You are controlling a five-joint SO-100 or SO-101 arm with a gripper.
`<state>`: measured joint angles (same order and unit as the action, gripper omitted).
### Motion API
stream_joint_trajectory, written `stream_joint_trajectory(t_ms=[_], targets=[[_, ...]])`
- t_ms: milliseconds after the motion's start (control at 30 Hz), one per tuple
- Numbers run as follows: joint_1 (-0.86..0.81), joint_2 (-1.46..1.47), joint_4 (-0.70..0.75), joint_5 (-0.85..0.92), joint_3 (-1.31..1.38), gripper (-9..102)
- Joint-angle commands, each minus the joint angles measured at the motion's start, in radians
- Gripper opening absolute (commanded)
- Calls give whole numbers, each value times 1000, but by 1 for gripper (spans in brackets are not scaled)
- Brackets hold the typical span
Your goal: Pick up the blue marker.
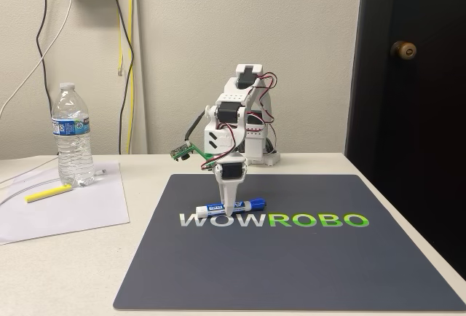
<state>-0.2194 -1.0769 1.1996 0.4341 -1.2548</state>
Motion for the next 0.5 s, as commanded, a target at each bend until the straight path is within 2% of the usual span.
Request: stream_joint_trajectory(t_ms=[0,233,467], targets=[[9,-29,-5,-5,41,5],[18,-61,-9,-17,41,6],[9,-164,44,-12,41,6]])
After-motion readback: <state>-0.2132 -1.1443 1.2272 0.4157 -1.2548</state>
